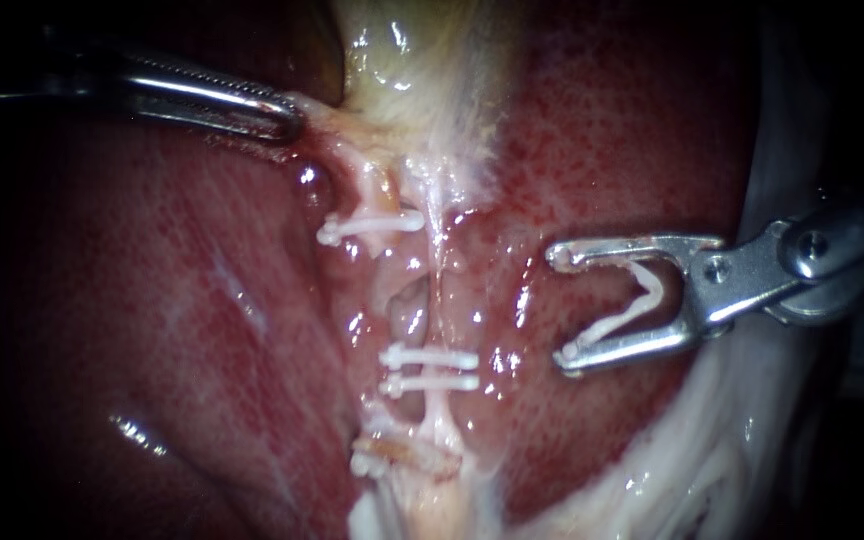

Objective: Clipping third clip right tube

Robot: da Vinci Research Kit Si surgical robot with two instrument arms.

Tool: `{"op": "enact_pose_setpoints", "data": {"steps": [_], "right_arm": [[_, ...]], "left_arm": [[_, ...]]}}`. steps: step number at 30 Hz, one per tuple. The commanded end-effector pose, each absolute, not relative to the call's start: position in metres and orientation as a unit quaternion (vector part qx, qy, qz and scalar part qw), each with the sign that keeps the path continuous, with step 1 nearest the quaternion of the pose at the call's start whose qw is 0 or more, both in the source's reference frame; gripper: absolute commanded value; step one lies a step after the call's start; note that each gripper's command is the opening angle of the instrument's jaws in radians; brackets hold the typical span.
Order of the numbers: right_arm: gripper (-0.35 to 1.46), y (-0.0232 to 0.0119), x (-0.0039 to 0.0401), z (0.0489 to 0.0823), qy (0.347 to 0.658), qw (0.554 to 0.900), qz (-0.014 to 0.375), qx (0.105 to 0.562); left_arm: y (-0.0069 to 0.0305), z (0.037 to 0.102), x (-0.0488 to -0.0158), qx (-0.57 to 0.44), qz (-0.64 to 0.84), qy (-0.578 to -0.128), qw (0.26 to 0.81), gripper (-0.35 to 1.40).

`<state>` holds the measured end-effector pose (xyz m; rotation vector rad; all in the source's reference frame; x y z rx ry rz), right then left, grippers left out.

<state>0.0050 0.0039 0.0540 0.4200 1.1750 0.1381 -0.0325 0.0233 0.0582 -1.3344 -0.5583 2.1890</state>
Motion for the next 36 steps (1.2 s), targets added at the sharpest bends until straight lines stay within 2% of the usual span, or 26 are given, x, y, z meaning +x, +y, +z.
{"op": "enact_pose_setpoints", "data": {"steps": [1,11,21,32,36], "right_arm": [[0.5,0.0038,0.005,0.054,0.55,0.809,0.065,0.196],[0.5,0.0039,0.005,0.054,0.55,0.809,0.065,0.197],[0.5,0.0038,0.007,0.054,0.552,0.806,0.061,0.203],[0.5,0.003,0.0138,0.0581,0.548,0.786,0.13,0.256],[0.5,0.003,0.0156,0.0598,0.546,0.781,0.143,0.268]], "left_arm": [[0.0234,0.0579,-0.0323,-0.492,0.806,-0.207,0.256,-0.35],[0.0251,0.052,-0.0298,-0.499,0.801,-0.202,0.262,-0.35],[0.025,0.0521,-0.0297,-0.499,0.801,-0.202,0.262,-0.35],[0.0252,0.0526,-0.0294,-0.498,0.802,-0.201,0.262,-0.35],[0.0252,0.0526,-0.0293,-0.498,0.802,-0.201,0.262,-0.35]]}}
